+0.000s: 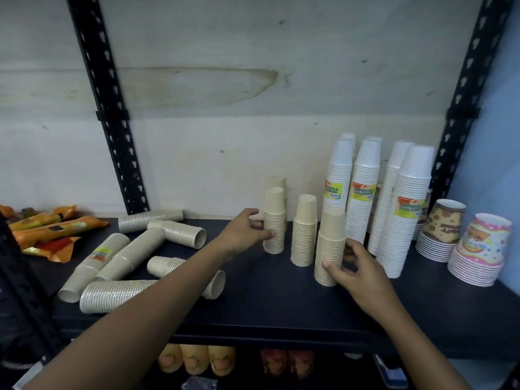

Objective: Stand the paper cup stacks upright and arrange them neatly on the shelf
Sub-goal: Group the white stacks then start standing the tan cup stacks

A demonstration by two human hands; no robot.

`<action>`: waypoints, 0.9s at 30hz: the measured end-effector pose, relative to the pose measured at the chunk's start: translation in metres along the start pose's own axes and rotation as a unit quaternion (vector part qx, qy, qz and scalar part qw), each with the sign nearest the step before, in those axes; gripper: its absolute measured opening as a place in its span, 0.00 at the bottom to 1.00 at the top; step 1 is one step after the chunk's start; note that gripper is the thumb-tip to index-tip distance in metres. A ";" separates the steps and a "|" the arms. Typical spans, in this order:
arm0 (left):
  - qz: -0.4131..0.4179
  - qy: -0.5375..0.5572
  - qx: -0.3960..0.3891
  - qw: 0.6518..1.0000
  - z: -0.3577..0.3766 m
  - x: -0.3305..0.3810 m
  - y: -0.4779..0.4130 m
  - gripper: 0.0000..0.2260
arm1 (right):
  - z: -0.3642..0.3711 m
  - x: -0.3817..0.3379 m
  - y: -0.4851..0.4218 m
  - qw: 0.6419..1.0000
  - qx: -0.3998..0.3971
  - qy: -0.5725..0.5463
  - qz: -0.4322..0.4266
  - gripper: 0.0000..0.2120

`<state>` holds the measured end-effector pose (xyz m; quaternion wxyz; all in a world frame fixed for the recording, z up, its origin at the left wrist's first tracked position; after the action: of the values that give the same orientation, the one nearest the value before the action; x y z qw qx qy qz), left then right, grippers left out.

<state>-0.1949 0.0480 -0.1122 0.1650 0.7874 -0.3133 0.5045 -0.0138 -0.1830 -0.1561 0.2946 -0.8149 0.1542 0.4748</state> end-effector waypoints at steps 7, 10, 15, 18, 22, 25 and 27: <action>0.005 -0.018 0.053 0.998 -0.066 0.005 0.044 0.31 | 0.003 -0.004 0.013 0.994 0.082 0.074 -0.021 0.39; -0.004 -0.020 0.077 0.997 -0.100 -0.001 0.066 0.25 | 0.005 -0.020 0.020 0.982 0.141 0.108 -0.061 0.41; -0.020 -0.054 0.142 0.988 -0.155 -0.016 0.107 0.18 | 0.017 -0.058 0.038 0.946 0.260 0.127 -0.149 0.26; -0.042 -0.094 0.170 0.980 -0.184 -0.028 0.124 0.18 | 0.037 -0.079 0.034 0.950 0.220 0.119 -0.187 0.20; -0.054 -0.152 0.193 0.968 -0.209 -0.042 0.137 0.20 | 0.073 -0.108 0.020 0.944 0.150 0.151 -0.253 0.12; -0.067 -0.232 0.179 0.954 -0.216 -0.054 0.141 0.23 | 0.099 -0.136 0.012 0.914 0.141 0.166 -0.342 0.08; -0.070 -0.284 0.172 0.941 -0.217 -0.060 0.140 0.25 | 0.119 -0.149 -0.002 0.923 0.097 0.149 -0.342 0.07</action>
<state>-0.4553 0.0876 -0.0798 -0.0341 0.9345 -0.1993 0.2930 -0.1691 -0.1114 -0.0715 0.4898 -0.8471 -0.0465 0.2008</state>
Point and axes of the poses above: each hand's wrist, its own y-axis away from the middle knuckle, its own z-axis out of the palm, x = y × z, the point moved 1 cm from there along -y, towards the middle knuckle, and after that the axes turned 1 degree about -x, right-handed, at the moved point
